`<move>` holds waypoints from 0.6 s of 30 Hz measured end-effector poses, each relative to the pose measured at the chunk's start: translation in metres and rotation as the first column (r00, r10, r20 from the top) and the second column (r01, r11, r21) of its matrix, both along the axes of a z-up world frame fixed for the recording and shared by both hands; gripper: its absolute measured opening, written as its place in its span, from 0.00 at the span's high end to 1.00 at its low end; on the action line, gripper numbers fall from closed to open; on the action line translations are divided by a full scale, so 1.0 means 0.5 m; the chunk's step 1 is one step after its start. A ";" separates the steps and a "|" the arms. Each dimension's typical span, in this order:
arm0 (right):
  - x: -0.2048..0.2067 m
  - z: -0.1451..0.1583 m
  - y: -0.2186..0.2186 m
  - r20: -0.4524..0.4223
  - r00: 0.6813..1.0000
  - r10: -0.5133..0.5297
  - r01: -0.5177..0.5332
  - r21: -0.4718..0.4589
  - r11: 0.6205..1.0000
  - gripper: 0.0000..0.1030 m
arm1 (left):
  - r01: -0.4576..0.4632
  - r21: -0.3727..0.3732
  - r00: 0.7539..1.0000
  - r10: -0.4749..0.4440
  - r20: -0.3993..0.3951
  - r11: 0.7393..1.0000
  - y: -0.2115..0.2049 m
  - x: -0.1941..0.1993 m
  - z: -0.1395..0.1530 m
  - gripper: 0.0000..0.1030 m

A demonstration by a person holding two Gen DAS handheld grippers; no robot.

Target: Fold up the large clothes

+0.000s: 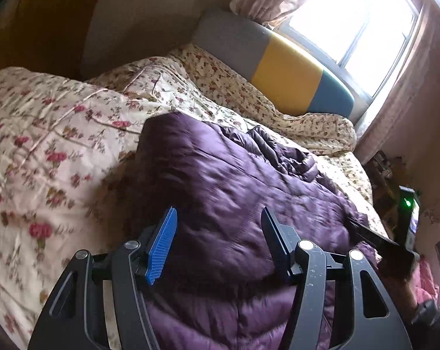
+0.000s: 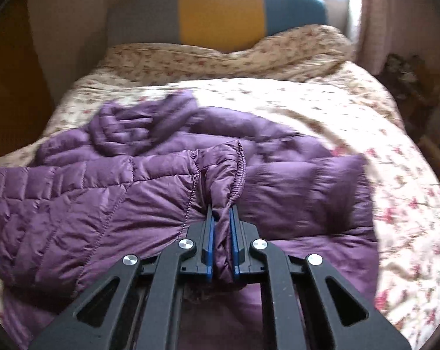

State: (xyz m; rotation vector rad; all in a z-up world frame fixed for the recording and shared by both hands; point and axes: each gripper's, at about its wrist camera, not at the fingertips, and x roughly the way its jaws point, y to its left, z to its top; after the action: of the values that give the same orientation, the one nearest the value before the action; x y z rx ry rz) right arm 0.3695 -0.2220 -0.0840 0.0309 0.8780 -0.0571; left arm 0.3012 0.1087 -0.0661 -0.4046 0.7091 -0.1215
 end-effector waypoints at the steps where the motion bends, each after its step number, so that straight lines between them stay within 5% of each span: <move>1: -0.003 -0.005 -0.013 -0.007 1.000 -0.016 0.016 -0.004 1.000 0.92 | 0.002 0.011 1.000 -0.001 -0.005 1.000 -0.005 0.013 -0.002 0.43; 5: -0.013 -0.015 -0.037 -0.017 0.999 -0.039 0.038 -0.046 0.998 0.92 | 0.018 0.065 0.999 -0.017 -0.028 0.998 -0.028 0.059 -0.016 0.43; 11: -0.009 -0.056 -0.048 -0.047 0.998 -0.049 0.046 -0.062 0.997 0.92 | 0.069 0.172 0.984 -0.039 -0.176 0.983 -0.060 0.118 -0.096 0.47; 18: -0.007 -0.070 -0.042 -0.029 0.998 -0.053 0.050 -0.076 0.996 0.90 | 0.057 0.194 0.986 -0.025 -0.163 0.979 -0.061 0.110 -0.111 0.47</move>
State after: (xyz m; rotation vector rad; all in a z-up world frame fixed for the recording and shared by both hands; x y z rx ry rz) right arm 0.3659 -0.2431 -0.1188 -0.0179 0.9049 -0.1393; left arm 0.3561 0.0781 -0.1216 -0.2100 0.8797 -0.0564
